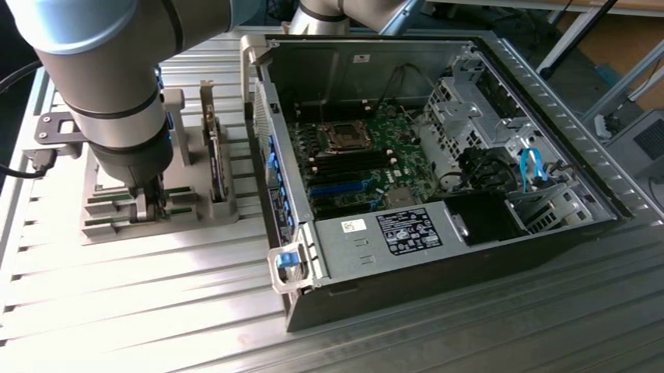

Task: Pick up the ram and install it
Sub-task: 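Pick up the ram and move it above insertion slot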

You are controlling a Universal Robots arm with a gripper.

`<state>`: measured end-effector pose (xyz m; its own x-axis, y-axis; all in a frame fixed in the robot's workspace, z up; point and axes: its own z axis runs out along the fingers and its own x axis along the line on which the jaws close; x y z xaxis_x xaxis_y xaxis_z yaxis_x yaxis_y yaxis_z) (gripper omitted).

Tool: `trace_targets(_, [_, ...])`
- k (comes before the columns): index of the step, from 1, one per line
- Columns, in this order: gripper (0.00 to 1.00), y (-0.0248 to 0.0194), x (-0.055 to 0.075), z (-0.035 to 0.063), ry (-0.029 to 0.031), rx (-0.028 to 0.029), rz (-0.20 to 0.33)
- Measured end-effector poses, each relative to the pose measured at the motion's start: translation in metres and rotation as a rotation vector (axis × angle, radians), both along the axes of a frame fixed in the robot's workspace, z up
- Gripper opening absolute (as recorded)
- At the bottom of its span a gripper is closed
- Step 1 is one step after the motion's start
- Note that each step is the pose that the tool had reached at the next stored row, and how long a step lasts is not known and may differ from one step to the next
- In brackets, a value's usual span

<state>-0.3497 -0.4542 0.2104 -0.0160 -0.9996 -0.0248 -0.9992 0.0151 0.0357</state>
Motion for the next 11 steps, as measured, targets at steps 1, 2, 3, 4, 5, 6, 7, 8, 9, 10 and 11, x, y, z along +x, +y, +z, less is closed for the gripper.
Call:
trace_targets(1, [0.24,-0.0006,0.0000,0.0000,0.0000,0.0000,0.000])
trace_targets(2, [0.24,-0.0011,0.0000,0.0000,0.0000,0.0000,0.000])
trace_targets(3, [0.24,-0.0015,0.0000,0.0000,0.0001,-0.0001,0.000])
trace_targets(4, [0.24,-0.0017,0.0000,0.0001,0.0002,-0.0001,0.000])
trace_targets(5, [0.24,-0.0017,0.0000,0.0001,0.0001,0.0000,0.000])
trace_targets(6, [0.24,-0.0018,0.0000,0.0000,0.0000,0.0001,0.000])
trace_targets(7, [0.24,-0.0021,0.0000,0.0000,0.0000,0.0000,0.000])
trace_targets(8, [0.24,-0.0022,0.0000,0.0000,0.0000,0.0000,0.000])
trace_targets(9, [0.24,-0.0024,0.0000,0.0000,0.0001,0.0000,0.000])
trace_targets(10, [0.24,-0.0025,0.0000,0.0000,0.0001,0.0000,0.000])
trace_targets(11, [0.24,-0.0025,0.0000,0.0000,0.0000,0.0001,0.000])
